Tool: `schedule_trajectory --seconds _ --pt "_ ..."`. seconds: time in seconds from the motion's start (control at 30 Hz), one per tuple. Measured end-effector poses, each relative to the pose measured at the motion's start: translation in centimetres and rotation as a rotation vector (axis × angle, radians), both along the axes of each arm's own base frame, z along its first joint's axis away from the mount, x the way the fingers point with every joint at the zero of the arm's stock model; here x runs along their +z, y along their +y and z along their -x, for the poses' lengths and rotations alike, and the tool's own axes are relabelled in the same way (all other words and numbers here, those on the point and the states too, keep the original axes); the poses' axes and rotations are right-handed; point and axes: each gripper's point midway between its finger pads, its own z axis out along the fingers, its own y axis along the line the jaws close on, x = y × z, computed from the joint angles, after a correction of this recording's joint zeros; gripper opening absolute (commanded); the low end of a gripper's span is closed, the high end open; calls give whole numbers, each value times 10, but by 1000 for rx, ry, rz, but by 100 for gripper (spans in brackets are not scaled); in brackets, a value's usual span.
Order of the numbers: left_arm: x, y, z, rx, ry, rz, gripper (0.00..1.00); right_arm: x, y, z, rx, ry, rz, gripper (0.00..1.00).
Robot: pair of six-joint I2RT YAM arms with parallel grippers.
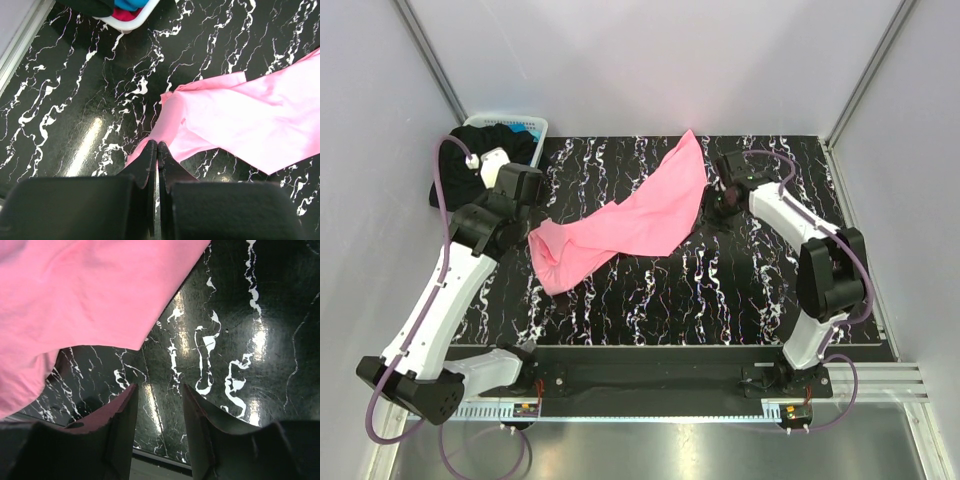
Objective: Fold and stack the t-shirts
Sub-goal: Flatten the tshirt out
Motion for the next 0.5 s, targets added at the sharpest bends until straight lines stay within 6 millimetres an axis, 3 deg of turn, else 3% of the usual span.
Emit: schedule_trajectory --seconds 0.13,0.37,0.5 --pt "-4 0 0 -1 8 -2 0 -20 7 4 22 27 6 50" --pt "-12 -1 1 -7 28 -2 0 -69 18 -9 46 95 13 52" --pt "-17 -3 2 -11 41 2 0 -85 23 -21 54 106 20 51"
